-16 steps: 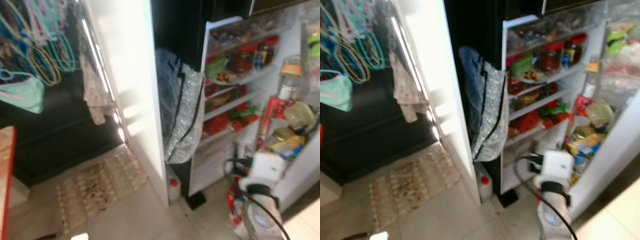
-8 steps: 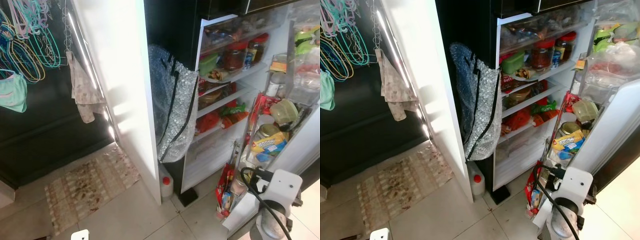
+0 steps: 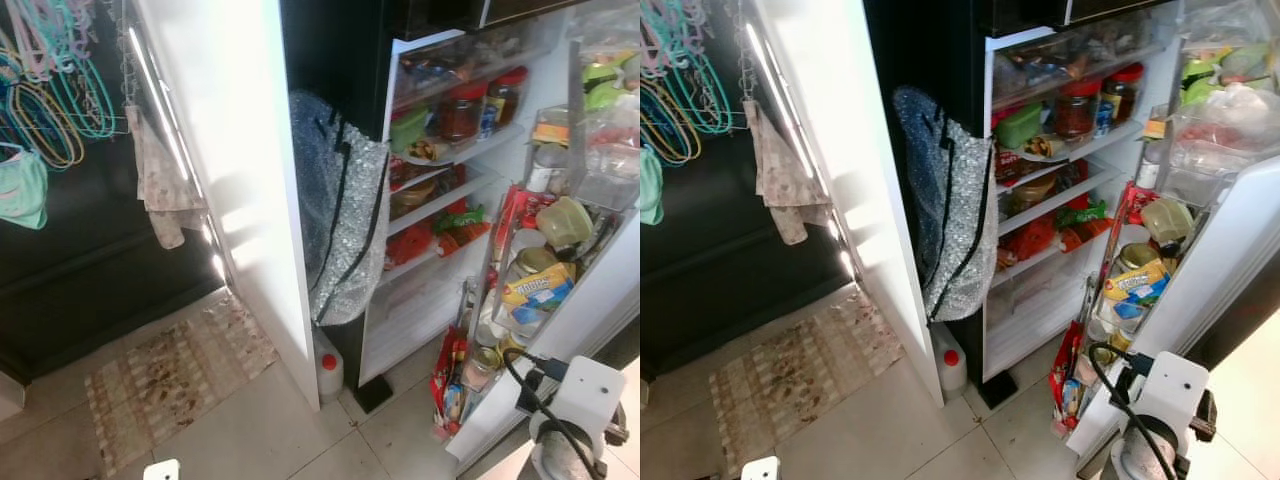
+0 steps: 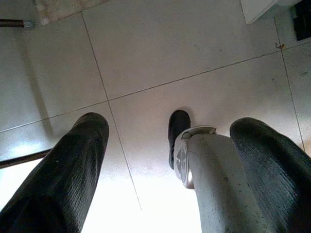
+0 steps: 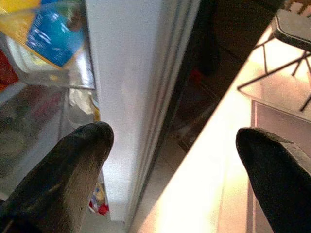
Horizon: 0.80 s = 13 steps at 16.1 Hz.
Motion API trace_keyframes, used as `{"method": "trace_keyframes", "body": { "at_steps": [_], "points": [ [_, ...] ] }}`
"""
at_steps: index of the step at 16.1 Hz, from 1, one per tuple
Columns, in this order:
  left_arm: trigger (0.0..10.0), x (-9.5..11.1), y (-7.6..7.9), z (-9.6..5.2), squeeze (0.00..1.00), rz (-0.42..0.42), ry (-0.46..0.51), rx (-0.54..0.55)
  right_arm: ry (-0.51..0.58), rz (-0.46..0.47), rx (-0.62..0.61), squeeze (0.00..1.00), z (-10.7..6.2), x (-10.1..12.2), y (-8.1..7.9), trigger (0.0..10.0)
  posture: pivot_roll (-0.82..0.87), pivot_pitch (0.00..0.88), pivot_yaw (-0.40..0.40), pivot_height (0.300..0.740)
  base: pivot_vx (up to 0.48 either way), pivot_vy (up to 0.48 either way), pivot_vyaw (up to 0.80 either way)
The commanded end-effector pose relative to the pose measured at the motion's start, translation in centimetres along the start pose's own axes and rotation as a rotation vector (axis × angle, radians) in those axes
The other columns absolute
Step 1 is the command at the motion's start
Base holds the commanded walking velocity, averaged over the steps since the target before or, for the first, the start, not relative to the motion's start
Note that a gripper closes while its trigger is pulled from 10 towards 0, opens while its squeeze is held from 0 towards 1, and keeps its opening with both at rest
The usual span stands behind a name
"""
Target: Restocking fridge
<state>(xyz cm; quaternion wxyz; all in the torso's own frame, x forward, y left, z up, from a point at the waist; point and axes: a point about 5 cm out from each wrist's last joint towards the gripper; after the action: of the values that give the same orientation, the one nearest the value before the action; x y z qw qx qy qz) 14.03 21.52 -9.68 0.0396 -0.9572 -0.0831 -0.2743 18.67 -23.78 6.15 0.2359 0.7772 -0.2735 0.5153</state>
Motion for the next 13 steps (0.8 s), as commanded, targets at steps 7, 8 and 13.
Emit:
{"method": "trace_keyframes", "body": {
  "at_steps": [7, 8, 13],
  "points": [
    [10.0, -0.4, -0.3, -0.1, 0.0, 0.027, -0.017, 0.002, 0.072, 0.085, -0.001, 0.0, 0.1, 1.4, 0.4, 10.0, -0.2, 0.0, 0.071, 0.74, 0.0, 0.0, 0.0],
    [10.0, -0.4, -0.3, -0.1, 0.0, 0.029, -0.017, 0.003, 0.11, 0.106, 0.08, 0.0, 0.2, 2.2, -0.3, 10.0, -0.2, 0.0, 0.071, 0.74, 0.0, 0.0, 0.0],
    [10.0, -0.4, -0.4, -0.1, 0.0, 0.026, -0.017, 0.003, 0.162, 0.054, 0.114, 0.0, 0.1, 2.9, -0.6, 10.0, -0.2, 0.0, 0.073, 0.74, 0.0, 0.0, 0.0]
  ]
}}
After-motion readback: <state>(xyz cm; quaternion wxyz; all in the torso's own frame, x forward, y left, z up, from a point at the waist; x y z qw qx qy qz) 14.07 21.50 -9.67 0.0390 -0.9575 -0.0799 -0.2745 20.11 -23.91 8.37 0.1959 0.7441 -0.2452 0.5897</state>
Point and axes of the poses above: a point about 5 cm out from each wrist's last joint towards the gripper, its own z axis pointing out of the wrist towards the gripper, its own x axis along the axis of the wrist's last joint, y = z × x, and after that the axes turned 6 degrees about z, right-handed
